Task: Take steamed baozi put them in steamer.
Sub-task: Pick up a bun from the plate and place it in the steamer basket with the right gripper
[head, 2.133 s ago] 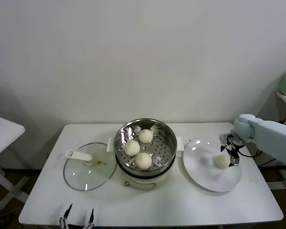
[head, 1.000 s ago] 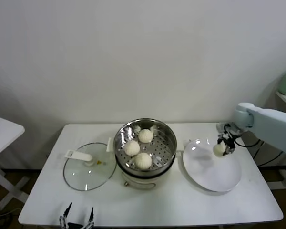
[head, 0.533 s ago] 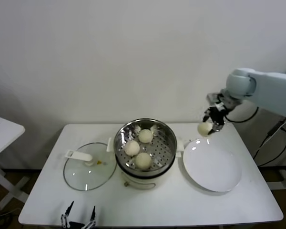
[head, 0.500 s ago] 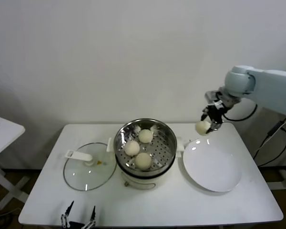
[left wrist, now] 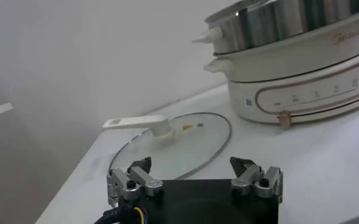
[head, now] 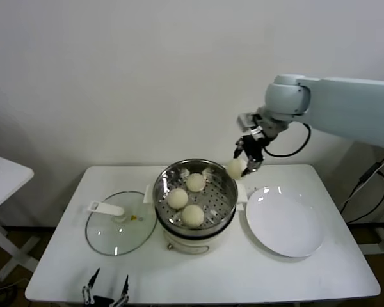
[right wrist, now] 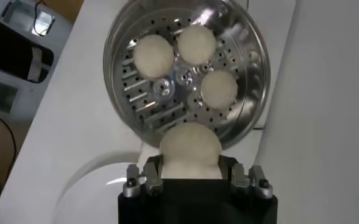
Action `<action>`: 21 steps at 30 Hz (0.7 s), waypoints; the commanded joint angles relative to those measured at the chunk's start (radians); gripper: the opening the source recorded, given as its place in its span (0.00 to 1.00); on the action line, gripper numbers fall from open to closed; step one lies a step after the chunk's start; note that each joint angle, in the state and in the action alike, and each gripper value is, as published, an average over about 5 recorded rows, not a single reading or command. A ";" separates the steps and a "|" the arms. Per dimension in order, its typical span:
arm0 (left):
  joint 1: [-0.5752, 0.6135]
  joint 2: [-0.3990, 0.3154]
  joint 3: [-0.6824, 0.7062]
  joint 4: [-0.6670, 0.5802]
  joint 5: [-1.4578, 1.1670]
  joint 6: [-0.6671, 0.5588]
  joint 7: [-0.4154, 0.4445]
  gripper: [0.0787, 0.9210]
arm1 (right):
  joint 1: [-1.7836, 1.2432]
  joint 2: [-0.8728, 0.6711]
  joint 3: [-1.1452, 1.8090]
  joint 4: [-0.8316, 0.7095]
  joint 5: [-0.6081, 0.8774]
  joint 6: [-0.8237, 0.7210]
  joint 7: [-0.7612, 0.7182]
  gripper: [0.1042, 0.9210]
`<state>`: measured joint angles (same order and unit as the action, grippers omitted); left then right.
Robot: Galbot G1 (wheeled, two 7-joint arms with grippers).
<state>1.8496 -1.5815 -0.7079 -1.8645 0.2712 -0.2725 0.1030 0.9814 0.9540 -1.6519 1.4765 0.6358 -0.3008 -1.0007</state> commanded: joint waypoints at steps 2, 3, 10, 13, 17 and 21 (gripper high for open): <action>0.001 -0.003 -0.002 0.013 0.003 -0.003 0.000 0.88 | -0.180 0.094 0.074 -0.020 -0.046 -0.038 0.056 0.63; 0.001 -0.003 -0.002 0.014 0.003 -0.004 0.000 0.88 | -0.195 0.098 0.076 -0.027 -0.054 -0.039 0.058 0.63; -0.002 -0.005 -0.004 0.023 0.004 -0.004 0.000 0.88 | -0.282 0.104 0.078 -0.057 -0.101 -0.041 0.075 0.63; -0.003 -0.005 -0.006 0.025 0.004 -0.004 0.000 0.88 | -0.314 0.104 0.082 -0.068 -0.117 -0.042 0.081 0.63; -0.005 -0.004 -0.008 0.029 0.004 -0.004 0.000 0.88 | -0.339 0.108 0.095 -0.081 -0.128 -0.044 0.085 0.64; -0.005 -0.005 -0.007 0.030 0.005 -0.005 0.000 0.88 | -0.352 0.116 0.106 -0.099 -0.150 -0.042 0.091 0.64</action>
<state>1.8438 -1.5857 -0.7158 -1.8366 0.2751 -0.2768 0.1029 0.7173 1.0506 -1.5698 1.4088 0.5331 -0.3391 -0.9266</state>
